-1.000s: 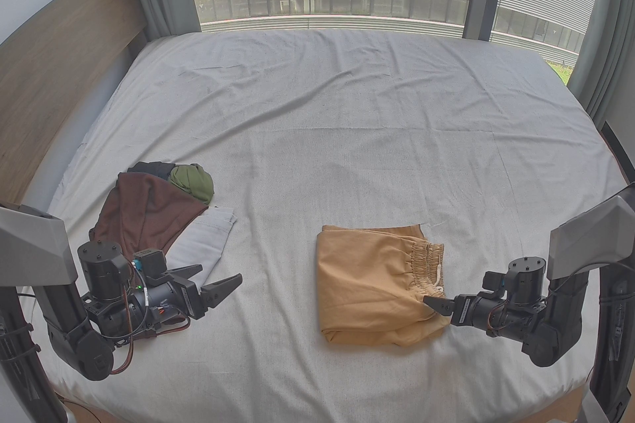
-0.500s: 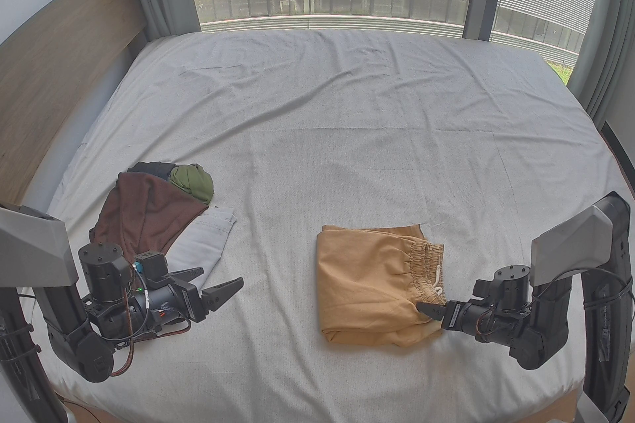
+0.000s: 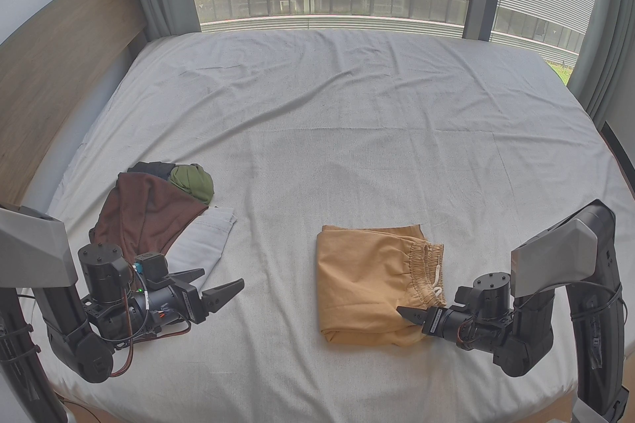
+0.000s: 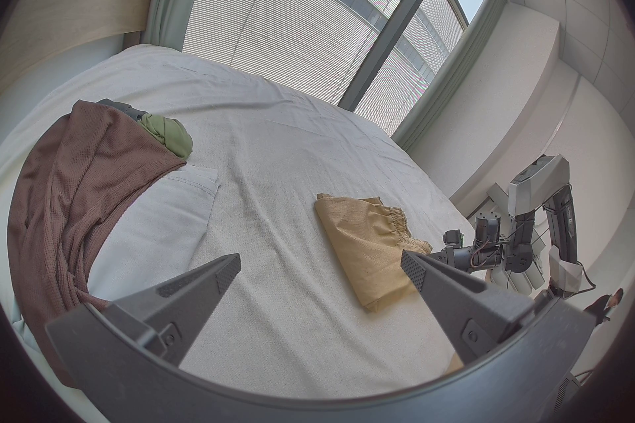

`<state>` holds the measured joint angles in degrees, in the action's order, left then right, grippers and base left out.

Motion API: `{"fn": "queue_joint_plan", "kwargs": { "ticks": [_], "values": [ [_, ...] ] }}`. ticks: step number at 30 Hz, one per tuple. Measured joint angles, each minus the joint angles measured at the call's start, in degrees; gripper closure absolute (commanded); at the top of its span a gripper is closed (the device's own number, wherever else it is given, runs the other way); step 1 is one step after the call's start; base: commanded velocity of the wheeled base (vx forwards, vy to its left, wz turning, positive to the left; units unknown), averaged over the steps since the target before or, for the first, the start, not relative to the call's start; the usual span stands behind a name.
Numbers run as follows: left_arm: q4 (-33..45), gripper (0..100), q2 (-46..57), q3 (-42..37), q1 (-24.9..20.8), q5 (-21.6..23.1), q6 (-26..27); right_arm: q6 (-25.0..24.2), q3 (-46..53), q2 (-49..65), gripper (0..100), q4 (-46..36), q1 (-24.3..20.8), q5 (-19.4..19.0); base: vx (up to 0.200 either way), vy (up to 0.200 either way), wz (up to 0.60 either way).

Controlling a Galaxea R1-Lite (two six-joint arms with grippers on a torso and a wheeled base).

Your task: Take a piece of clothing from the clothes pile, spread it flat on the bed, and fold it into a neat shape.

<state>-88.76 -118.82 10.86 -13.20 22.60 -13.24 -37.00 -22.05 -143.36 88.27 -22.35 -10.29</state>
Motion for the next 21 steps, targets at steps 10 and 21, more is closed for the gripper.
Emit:
{"fn": "queue_joint_plan", "kwargs": {
  "ticks": [10,21],
  "values": [
    [0.02,0,0.02,-0.06,0.11,0.15,-0.02,-0.35,-0.57,-0.2,100,-0.17,-0.45,-0.07,0.0,0.0,0.0],
    [0.0,0,0.07,-0.01,0.41,0.17,-0.02,-2.79,-0.24,3.45,100,-0.11,-2.6,-0.46,0.0,0.0,0.0]
  ]
}}
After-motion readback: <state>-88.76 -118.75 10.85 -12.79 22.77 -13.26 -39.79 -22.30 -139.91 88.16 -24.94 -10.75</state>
